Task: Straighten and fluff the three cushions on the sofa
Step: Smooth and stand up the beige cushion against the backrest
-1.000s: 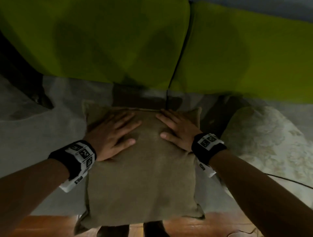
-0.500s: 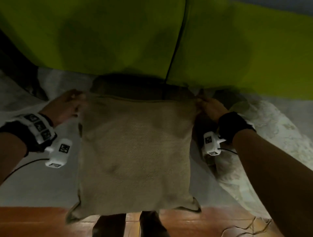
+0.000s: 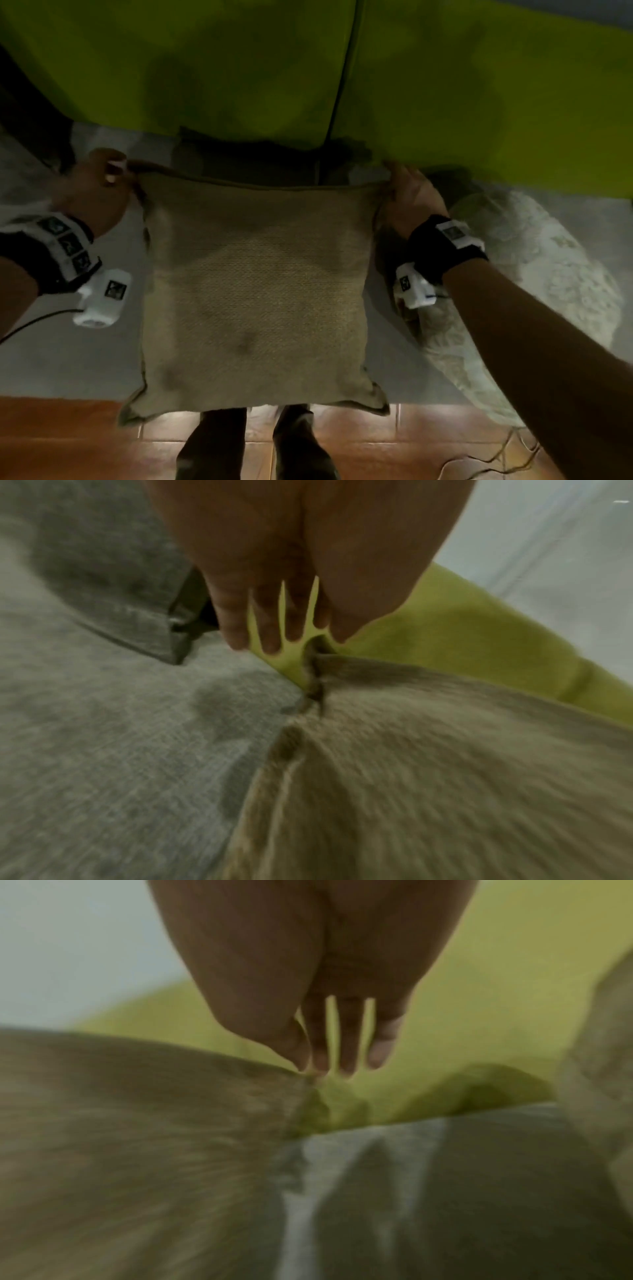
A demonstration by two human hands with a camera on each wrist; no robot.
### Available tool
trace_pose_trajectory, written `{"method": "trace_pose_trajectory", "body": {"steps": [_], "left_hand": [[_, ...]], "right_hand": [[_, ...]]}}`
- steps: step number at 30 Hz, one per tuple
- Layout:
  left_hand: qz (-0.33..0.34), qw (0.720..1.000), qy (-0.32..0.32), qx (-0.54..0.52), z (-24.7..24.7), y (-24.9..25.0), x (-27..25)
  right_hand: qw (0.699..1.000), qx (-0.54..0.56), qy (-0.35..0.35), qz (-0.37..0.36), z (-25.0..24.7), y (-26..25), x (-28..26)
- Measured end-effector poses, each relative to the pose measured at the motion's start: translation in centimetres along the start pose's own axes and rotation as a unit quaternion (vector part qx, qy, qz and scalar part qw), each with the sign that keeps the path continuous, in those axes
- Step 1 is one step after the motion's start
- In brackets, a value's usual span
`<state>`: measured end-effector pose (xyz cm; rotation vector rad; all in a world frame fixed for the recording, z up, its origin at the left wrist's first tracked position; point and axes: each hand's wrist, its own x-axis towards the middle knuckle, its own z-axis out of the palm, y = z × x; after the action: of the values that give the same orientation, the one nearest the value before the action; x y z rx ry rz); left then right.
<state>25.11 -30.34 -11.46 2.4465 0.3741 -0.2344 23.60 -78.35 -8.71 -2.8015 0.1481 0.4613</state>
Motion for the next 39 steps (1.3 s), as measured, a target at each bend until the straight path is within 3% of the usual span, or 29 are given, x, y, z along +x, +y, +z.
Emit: {"method": "trace_pose_trajectory", "body": {"steps": [2,4,6,7,9,10,17,21,24,25,28,30,34,36,39], "left_hand": [[0.099,0.991,0.006,0.087,-0.4,1.6,-3.3],[0.212,0.969,-0.055,0.111,-0.2,3.6,-8.4],[0.398,0.895,-0.110,0.168,1.5,5.1,-14.0],[0.396,0.885,-0.150,0.192,2.5,4.8,-15.8],[0.214,0.930,-0.215,0.210,4.4,3.8,-17.4],[0.168,0.936,-0.211,0.225,5.2,3.2,-17.4],[0.068,0.933,-0.290,0.201,6.4,2.3,-14.0],[-0.053,0.949,-0.293,0.103,4.0,0.6,-15.9],[-0.114,0.939,-0.318,0.058,2.9,-1.3,-18.0],[-0.130,0.942,-0.307,0.028,2.7,-1.5,-18.8],[-0.240,0.946,-0.172,-0.131,2.1,-0.9,-19.9],[-0.260,0.934,-0.128,-0.208,1.6,-0.7,-20.1],[-0.241,0.943,-0.133,-0.187,1.5,-1.8,-19.5],[-0.237,0.952,-0.128,-0.143,2.2,-2.7,-18.8],[-0.240,0.960,-0.094,-0.112,2.3,-4.4,-17.7]], "right_hand": [[0.997,0.048,0.027,-0.050,-0.3,-1.7,-3.9],[0.990,0.065,-0.003,-0.122,0.4,-3.5,-8.9],[0.976,0.041,-0.045,-0.211,2.4,-5.1,-13.0],[0.969,0.020,-0.068,-0.238,4.2,-5.4,-14.1],[0.965,-0.028,-0.115,-0.235,8.0,-4.9,-14.2],[0.966,-0.039,-0.122,-0.224,9.3,-4.4,-13.6],[0.968,-0.044,-0.194,-0.155,10.5,-2.5,-9.0],[0.966,0.048,-0.252,-0.040,9.8,-0.6,-10.1],[0.962,0.134,-0.237,-0.022,8.6,-0.5,-11.8],[0.956,0.192,-0.223,-0.001,8.0,-0.4,-12.6],[0.914,0.354,-0.153,0.122,7.4,0.9,-14.5],[0.902,0.360,-0.135,0.199,7.9,2.0,-15.3],[0.887,0.353,-0.226,0.195,9.1,2.1,-16.1],[0.906,0.319,-0.219,0.174,9.2,1.7,-16.3],[0.952,0.191,-0.144,0.191,9.2,1.9,-16.5]]}}
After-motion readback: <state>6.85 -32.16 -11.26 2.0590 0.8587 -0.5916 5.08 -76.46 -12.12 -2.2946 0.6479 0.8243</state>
